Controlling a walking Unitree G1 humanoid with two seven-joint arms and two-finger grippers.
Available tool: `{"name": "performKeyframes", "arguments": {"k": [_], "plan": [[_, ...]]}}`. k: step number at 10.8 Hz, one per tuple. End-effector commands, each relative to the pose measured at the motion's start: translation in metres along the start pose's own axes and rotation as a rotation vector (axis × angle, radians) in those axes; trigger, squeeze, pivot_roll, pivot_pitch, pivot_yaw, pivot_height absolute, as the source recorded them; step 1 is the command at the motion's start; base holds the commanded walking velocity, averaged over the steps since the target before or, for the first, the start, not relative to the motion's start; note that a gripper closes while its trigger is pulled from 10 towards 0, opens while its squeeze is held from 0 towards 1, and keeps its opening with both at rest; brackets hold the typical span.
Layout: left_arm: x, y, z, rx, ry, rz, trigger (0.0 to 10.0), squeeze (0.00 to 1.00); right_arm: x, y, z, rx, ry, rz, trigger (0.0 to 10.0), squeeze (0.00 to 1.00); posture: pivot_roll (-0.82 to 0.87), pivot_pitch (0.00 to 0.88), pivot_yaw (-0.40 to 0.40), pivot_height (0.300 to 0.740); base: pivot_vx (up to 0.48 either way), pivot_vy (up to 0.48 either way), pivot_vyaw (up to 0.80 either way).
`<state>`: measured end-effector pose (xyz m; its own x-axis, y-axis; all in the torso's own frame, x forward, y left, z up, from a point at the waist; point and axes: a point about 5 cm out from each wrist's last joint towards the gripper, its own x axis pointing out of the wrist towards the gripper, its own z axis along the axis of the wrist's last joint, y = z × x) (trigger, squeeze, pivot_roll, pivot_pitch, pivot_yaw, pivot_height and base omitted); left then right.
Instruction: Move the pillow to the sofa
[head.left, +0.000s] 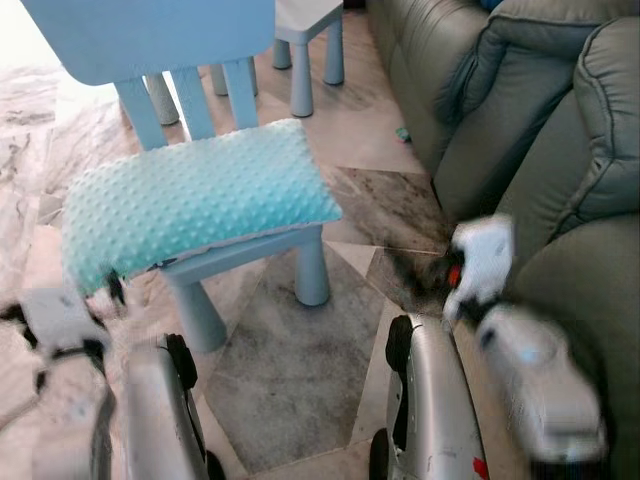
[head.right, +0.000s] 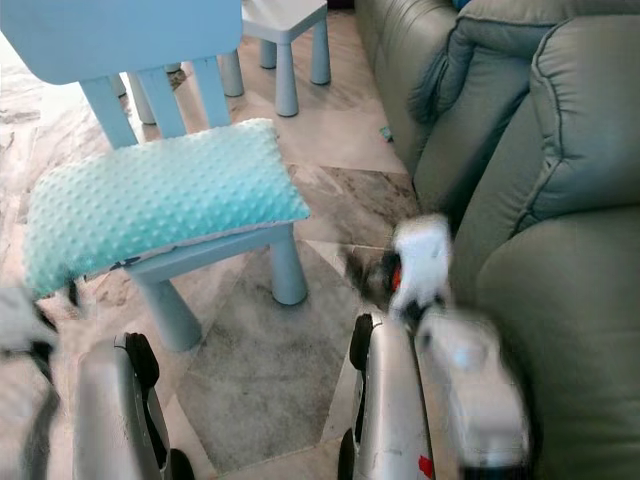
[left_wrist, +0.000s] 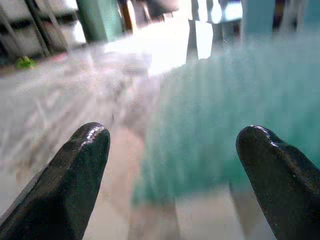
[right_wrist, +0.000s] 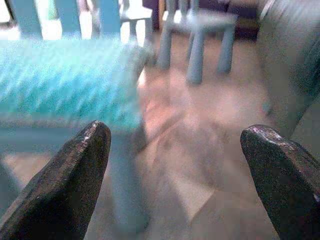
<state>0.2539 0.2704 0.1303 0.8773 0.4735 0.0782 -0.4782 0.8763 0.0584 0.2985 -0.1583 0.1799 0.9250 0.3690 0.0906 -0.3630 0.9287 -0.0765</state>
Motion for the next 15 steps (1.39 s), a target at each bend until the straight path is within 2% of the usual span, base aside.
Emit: {"name": "performKeyframes", "arguments": {"k": [1, 2, 3, 4, 6, 7, 8, 9, 12, 13, 15], "plan": [[0.001, 0.006, 0.008, -0.006, -0.022, 0.03, 10.0, 0.0, -0.001, -0.004, 0.001, 0.013, -0.012, 0.0, 10.0, 0.0, -0.08, 0.194, -0.037, 0.344, 0.0, 0.0, 0.0], [0.009, 0.018, 0.02, -0.011, -0.064, 0.1, 10.0, 0.0, 0.011, -0.008, 0.016, 0.042, -0.059, 0.045, 10.0, 0.0, -0.07, 0.203, -0.037, 0.344, 0.0, 0.0, 0.0], [0.014, 0.028, 0.018, -0.007, -0.052, 0.137, 10.0, 0.0, 0.017, -0.007, 0.017, 0.087, -0.062, 0.072, 10.0, 0.0, -0.07, 0.205, -0.035, 0.344, 0.0, 0.0, 0.0], [0.025, 0.044, 0.008, -0.035, 0.017, 0.211, 10.0, 0.0, 0.03, -0.002, 0.019, 0.123, -0.064, 0.152, 10.0, 0.0, -0.07, 0.208, -0.033, 0.344, 0.0, 0.0, 0.0], [0.044, 0.049, 0.0, -0.075, 0.078, 0.229, 10.0, 0.0, 0.06, 0.011, 0.025, 0.192, -0.081, 0.285, 10.0, 0.0, -0.05, 0.226, -0.024, 0.344, 0.0, 0.0, 0.0], [0.053, 0.052, -0.004, -0.103, 0.112, 0.268, 10.0, 0.0, 0.073, 0.011, 0.023, 0.242, -0.068, 0.31, 10.0, 0.0, -0.04, 0.233, -0.021, 0.344, 0.0, 0.0, 0.0], [0.066, 0.049, -0.008, -0.153, 0.15, 0.271, 10.0, 0.0, 0.087, 0.01, 0.017, 0.246, -0.041, 0.316, 10.0, 0.0, -0.03, 0.25, -0.023, 0.344, 0.0, 0.0, 0.0], [0.079, 0.038, -0.004, -0.165, 0.156, 0.177, 10.0, 0.0, 0.1, 0.012, 0.012, 0.21, -0.009, 0.294, 10.0, 0.0, -0.03, 0.274, -0.022, 0.344, 0.0, 0.0, 0.0], [0.105, 0.029, 0.018, -0.193, 0.139, 0.075, 10.0, 0.0, 0.113, 0.009, 0.014, 0.1, 0.003, 0.199, 10.0, 0.0, -0.02, 0.32, -0.024, 0.344, 0.0, 0.0, 0.0], [0.113, 0.024, 0.022, -0.267, 0.163, 0.069, 10.0, 0.0, 0.118, 0.005, 0.015, 0.089, -0.002, 0.149, 10.0, 0.0, -0.02, 0.332, -0.024, 0.344, 0.0, 0.0, 0.0], [0.12, 0.012, 0.027, -0.399, 0.199, 0.043, 10.0, 0.0, 0.122, 0.01, 0.019, 0.064, -0.024, 0.156, 10.0, 0.0, -0.03, 0.339, -0.027, 0.344, 0.0, 0.0, 0.0]]}}
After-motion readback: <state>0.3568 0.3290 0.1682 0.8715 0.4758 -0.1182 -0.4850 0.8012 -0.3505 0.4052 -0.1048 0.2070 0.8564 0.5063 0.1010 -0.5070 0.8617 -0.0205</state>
